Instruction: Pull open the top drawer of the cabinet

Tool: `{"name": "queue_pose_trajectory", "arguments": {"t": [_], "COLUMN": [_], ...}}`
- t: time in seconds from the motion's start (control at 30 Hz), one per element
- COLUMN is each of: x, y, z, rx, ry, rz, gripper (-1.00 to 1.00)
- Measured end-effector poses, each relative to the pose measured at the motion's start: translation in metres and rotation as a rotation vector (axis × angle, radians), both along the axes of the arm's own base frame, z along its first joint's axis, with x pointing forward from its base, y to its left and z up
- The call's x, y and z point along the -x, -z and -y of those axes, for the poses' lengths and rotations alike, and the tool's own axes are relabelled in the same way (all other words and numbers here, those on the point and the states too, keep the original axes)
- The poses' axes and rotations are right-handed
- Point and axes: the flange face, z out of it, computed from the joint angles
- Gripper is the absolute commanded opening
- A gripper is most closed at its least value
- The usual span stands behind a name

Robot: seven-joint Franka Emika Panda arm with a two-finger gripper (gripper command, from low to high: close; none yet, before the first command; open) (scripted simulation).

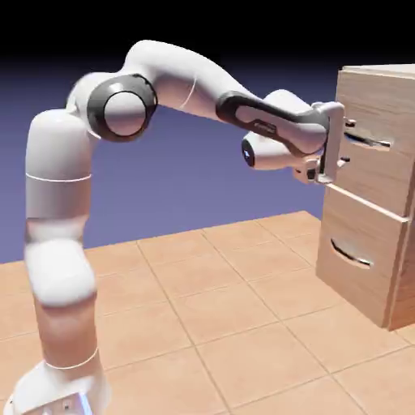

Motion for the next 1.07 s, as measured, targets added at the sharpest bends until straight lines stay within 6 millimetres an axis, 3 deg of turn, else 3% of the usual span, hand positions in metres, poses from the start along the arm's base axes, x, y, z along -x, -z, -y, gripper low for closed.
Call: {"name": "queue_pose_trajectory", "arguments": {"t": [0.07,0.1,0.17,0.43,0.97,1.0,1.07], "x": [-0.016,-0.016,-0.016,0.052,0.227,0.228,0.228], "y": [0.001,0.001,0.001,0.001,0.001,0.001,0.001], "z": [0.000,0.000,0.000,0.000,0.000,0.000,0.000], "rx": [0.000,0.000,0.000,0.000,0.001,0.001,0.000], "ry": [0.000,0.000,0.000,0.000,0.000,0.000,0.000], "rz": [0.000,0.000,0.000,0.001,0.001,0.001,0.000], "gripper": [0.00,-1.00,-1.00,-1.00,-1.00,1.00,1.00]}}
